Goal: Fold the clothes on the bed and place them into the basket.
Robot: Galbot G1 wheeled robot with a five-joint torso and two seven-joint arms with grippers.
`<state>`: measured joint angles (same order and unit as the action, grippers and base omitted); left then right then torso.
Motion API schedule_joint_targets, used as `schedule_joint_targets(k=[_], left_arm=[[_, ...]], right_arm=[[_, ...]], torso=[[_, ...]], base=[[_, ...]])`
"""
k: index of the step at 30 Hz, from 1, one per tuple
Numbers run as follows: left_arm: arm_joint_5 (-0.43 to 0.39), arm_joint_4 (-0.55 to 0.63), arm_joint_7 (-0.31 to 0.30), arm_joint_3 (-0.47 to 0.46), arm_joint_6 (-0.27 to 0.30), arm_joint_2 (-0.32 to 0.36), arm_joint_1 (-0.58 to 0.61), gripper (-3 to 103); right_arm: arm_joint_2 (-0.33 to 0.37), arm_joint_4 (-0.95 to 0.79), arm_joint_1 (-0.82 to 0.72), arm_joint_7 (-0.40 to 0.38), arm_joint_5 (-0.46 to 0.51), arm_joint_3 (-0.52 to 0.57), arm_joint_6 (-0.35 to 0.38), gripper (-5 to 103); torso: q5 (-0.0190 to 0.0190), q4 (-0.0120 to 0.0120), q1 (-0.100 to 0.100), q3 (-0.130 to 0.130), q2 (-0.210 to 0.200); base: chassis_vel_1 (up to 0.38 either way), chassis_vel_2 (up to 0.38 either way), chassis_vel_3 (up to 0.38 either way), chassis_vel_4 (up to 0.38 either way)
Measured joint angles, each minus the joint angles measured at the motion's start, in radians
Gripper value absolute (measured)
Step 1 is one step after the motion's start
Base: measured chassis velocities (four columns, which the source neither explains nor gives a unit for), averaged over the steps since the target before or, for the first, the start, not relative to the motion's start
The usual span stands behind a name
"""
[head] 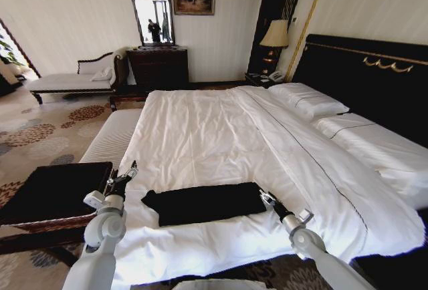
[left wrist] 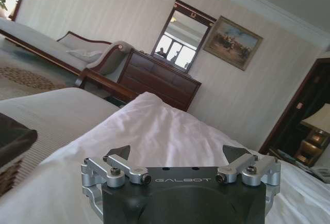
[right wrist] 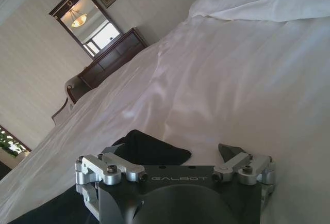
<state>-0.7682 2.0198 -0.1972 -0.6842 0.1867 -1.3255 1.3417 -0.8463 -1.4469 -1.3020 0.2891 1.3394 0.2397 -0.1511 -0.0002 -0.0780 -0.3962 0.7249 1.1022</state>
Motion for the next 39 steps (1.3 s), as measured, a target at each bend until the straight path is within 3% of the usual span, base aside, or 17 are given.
schedule_joint_targets(k=[2, 6, 8, 11, 13, 15, 17, 19, 20, 24, 25, 28, 39], left_arm=[[-0.003, 0.009, 0.000, 0.014, 0.003, 0.002, 0.000, 100], [-0.019, 0.039, -0.007, 0.040, 0.022, 0.049, 0.005, 100], [-0.022, 0.042, -0.009, 0.040, 0.024, 0.059, 0.006, 100], [-0.038, 0.047, -0.014, 0.040, 0.031, 0.093, 0.009, 100], [-0.042, 0.047, -0.014, 0.041, 0.031, 0.099, 0.010, 100], [-0.055, 0.038, -0.014, 0.044, 0.031, 0.115, 0.006, 100], [-0.065, 0.022, -0.014, 0.047, 0.028, 0.125, -0.004, 100], [-0.069, 0.017, -0.014, 0.049, 0.026, 0.128, -0.009, 100], [-0.075, 0.008, -0.014, 0.052, 0.023, 0.132, -0.016, 100], [-0.080, -0.002, -0.014, 0.059, 0.019, 0.137, -0.026, 100], [-0.081, -0.006, -0.014, 0.063, 0.019, 0.141, -0.031, 100], [-0.081, -0.008, -0.014, 0.073, 0.018, 0.149, -0.035, 100], [-0.079, 0.017, -0.034, 0.080, 0.037, 0.165, -0.033, 100]], right_arm=[[0.000, 0.006, 0.001, 0.023, -0.001, -0.001, 0.002, 98], [-0.009, 0.011, 0.006, 0.109, -0.007, -0.013, 0.012, 77], [-0.012, 0.012, 0.010, 0.121, -0.009, -0.017, 0.014, 77], [-0.023, 0.030, 0.037, 0.164, -0.020, -0.041, 0.020, 60], [-0.025, 0.036, 0.044, 0.176, -0.025, -0.048, 0.022, 60], [-0.028, 0.053, 0.062, 0.210, -0.042, -0.070, 0.023, 49], [-0.031, 0.061, 0.073, 0.222, -0.052, -0.081, 0.021, 38], [-0.033, 0.062, 0.076, 0.224, -0.055, -0.083, 0.018, 38], [-0.037, 0.065, 0.078, 0.224, -0.059, -0.083, 0.011, 27], [-0.039, 0.069, 0.078, 0.224, -0.060, -0.077, -0.001, 21], [-0.039, 0.069, 0.076, 0.227, -0.058, -0.069, -0.006, 10], [-0.039, 0.068, 0.070, 0.241, -0.044, -0.049, -0.013, 3], [-0.039, 0.035, 0.055, 0.308, 0.015, -0.014, -0.017, 2]], torso=[[-0.0001, -0.0001, 0.000, 0.000, 0.000], [0.0003, 0.0000, 0.000, 0.000, 0.000], [0.0003, 0.0001, 0.000, 0.000, 0.000], [0.0002, 0.0004, 0.000, 0.000, 0.000], [0.0002, 0.0004, 0.000, 0.000, 0.000], [0.0003, 0.0003, 0.000, 0.000, 0.000], [0.0001, 0.0002, 0.000, 0.000, 0.000], [0.0000, 0.0001, 0.000, 0.000, 0.000], [0.0000, 0.0002, 0.000, 0.000, 0.000], [0.0002, 0.0001, 0.000, 0.000, 0.000], [0.0001, 0.0001, 0.000, 0.000, 0.000], [0.0002, 0.0001, 0.000, 0.000, 0.000], [0.0002, 0.0001, 0.000, 0.000, 0.000]], base=[[0.000, 0.000, 0.000, 0.000], [0.000, 0.000, 0.000, 0.000], [0.000, 0.000, 0.000, 0.000], [0.000, 0.000, 0.000, 0.000], [0.000, 0.000, 0.000, 0.000], [0.000, 0.000, 0.000, 0.000], [0.000, 0.000, 0.000, 0.000], [0.000, 0.000, 0.000, 0.000], [0.000, 0.000, 0.000, 0.000], [0.000, 0.000, 0.000, 0.000], [0.000, 0.000, 0.000, 0.000], [0.000, 0.000, 0.000, 0.000], [0.000, 0.000, 0.000, 0.000]])
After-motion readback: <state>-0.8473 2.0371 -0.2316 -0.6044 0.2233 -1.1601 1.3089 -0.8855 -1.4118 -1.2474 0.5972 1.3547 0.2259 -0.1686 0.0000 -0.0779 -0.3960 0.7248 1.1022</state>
